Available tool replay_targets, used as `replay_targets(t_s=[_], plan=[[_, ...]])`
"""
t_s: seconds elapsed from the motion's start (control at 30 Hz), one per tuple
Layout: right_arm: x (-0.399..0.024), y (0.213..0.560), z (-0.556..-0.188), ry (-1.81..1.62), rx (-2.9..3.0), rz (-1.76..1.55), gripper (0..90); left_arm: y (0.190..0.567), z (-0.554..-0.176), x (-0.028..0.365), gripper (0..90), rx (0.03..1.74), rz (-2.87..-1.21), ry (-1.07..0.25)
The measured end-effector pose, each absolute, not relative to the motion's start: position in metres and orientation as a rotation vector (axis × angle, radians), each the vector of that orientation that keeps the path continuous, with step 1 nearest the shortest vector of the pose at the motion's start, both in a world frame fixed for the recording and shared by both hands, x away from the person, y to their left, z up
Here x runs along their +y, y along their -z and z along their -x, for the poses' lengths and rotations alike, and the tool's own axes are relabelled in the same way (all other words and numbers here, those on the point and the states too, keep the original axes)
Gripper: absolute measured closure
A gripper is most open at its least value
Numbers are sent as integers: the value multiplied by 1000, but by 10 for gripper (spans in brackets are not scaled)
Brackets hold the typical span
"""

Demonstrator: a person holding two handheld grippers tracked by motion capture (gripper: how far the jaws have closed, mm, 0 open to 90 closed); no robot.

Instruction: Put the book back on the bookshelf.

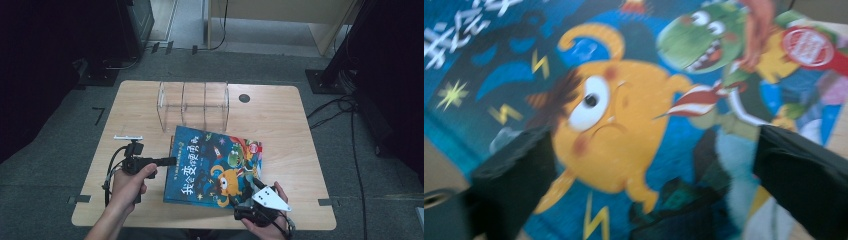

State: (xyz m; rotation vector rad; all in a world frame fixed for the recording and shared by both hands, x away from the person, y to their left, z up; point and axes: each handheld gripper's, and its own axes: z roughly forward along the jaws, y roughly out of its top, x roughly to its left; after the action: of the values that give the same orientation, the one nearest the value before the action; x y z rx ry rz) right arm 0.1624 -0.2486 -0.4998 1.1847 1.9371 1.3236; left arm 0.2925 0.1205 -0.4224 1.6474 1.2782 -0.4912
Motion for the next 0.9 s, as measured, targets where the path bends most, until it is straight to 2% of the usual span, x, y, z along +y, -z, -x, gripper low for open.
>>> replay_targets(t_s=[0.5, 0.9], plan=[[-215, 515, -149, -1215, 2054, -940, 0, 412, -296, 123, 875, 1277, -1639, 483], [-201, 524, -150, -1024, 2022, -912, 0, 411, -297, 122, 876, 1279, -1630, 494]])
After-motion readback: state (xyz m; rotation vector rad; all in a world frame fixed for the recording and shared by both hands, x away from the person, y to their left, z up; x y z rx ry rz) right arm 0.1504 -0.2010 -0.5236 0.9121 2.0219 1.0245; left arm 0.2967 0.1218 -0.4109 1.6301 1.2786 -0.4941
